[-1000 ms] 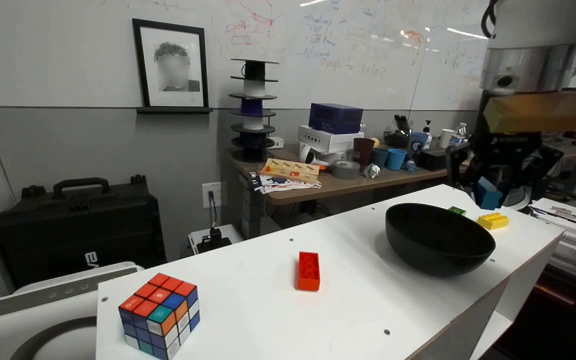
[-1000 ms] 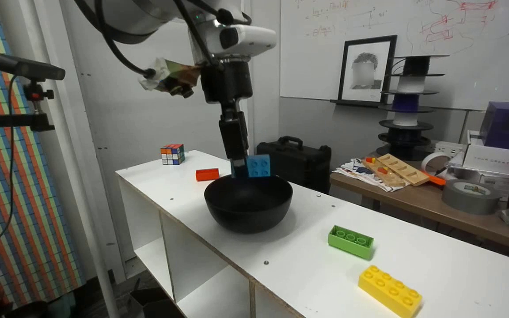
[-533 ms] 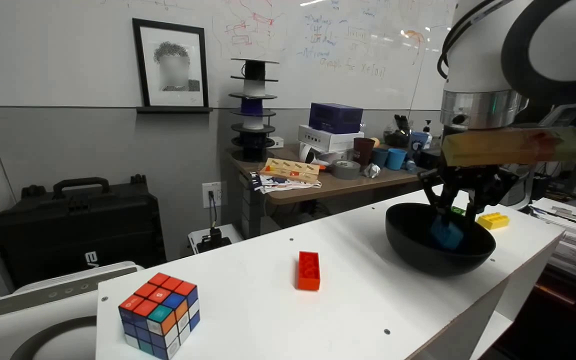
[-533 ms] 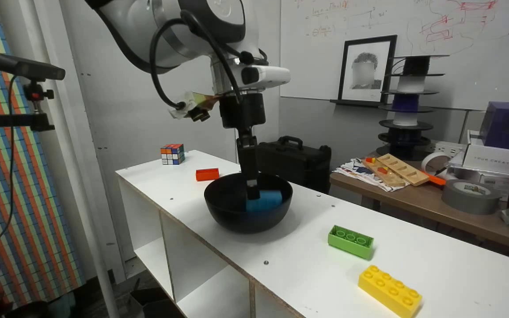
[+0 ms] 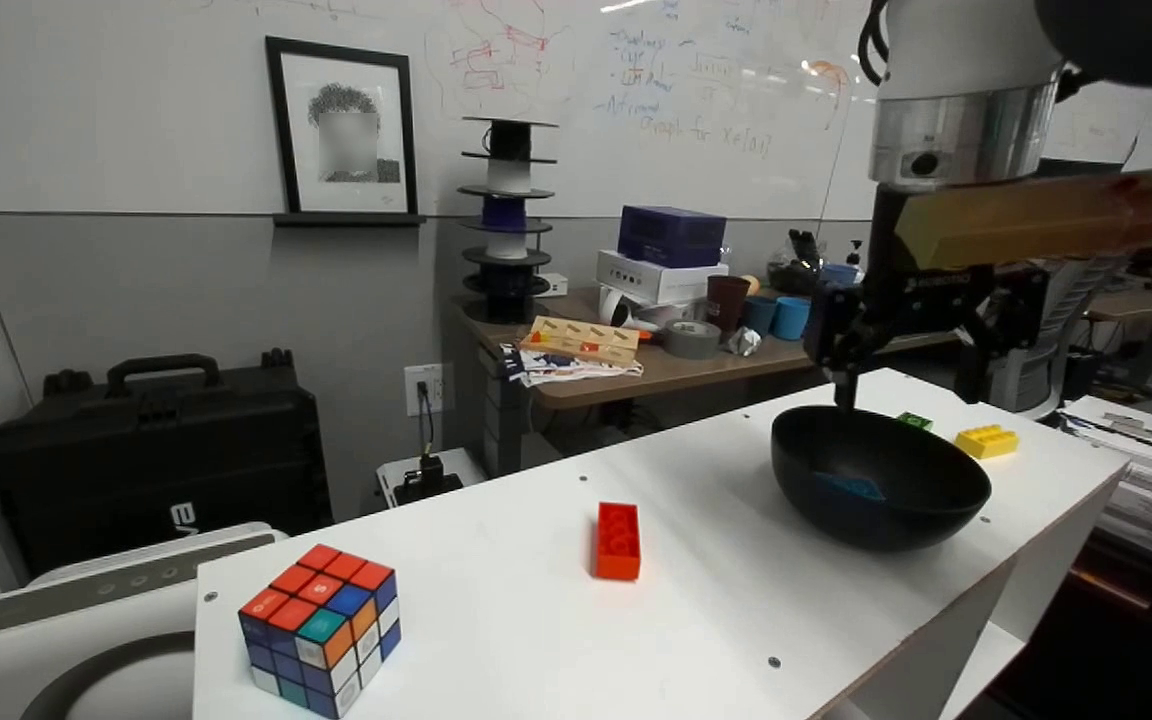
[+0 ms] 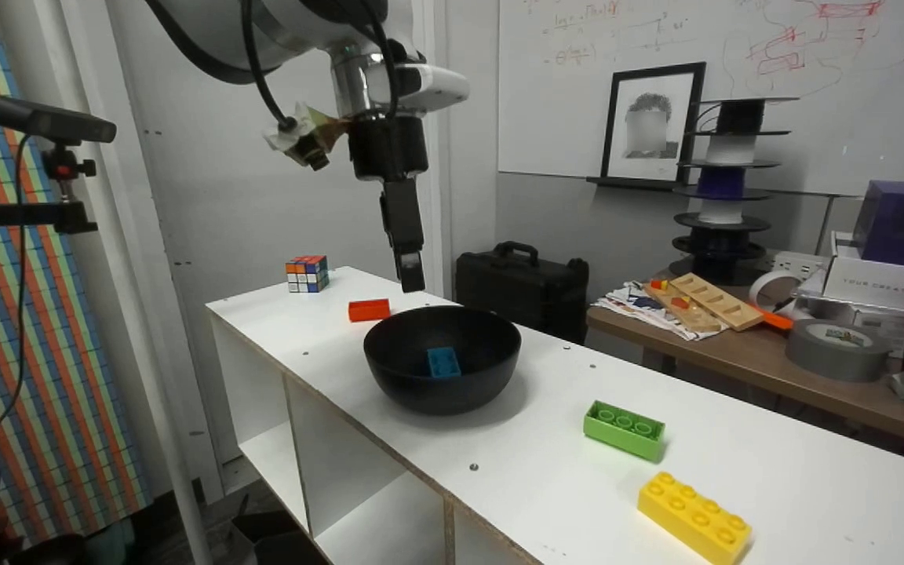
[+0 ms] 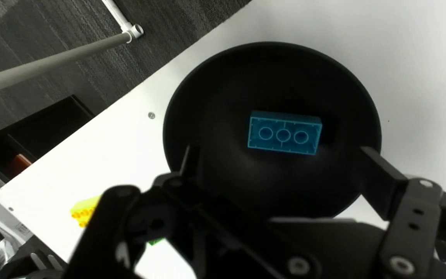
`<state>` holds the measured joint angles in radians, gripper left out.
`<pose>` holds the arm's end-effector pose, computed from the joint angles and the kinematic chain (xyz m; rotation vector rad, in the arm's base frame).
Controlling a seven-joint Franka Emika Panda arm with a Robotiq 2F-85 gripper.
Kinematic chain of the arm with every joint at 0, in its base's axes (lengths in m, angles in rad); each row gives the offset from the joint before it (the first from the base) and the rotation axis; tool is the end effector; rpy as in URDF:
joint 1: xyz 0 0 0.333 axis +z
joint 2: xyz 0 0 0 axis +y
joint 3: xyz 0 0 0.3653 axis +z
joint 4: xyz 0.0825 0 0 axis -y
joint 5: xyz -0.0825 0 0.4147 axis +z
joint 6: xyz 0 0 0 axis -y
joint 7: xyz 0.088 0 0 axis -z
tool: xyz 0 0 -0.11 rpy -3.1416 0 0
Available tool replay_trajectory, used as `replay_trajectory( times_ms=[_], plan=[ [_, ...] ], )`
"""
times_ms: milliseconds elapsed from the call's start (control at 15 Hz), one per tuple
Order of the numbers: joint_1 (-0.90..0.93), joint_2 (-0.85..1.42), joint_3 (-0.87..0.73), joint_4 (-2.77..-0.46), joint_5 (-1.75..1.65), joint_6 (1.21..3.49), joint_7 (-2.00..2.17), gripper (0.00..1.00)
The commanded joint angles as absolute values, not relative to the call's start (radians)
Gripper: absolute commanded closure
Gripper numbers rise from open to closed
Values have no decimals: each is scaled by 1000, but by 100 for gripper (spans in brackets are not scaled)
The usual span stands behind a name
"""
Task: Pick up the green, orange, blue and yellow from the table and put them in the bowl
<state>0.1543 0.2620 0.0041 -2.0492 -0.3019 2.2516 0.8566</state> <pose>0.6120 0.0886 0.3316 2.8222 -0.7213 0.0863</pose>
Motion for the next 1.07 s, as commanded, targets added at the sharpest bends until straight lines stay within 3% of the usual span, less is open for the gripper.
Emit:
replay_trajectory(
  times_ms=[0, 400, 1000],
  plan=[
    [159, 257, 0, -2051, -300, 2249, 855, 0],
    [158, 295, -11, -2049, -298, 2254, 854, 0],
    [310, 362, 47, -1999, -542, 2264, 910, 0]
  ],
)
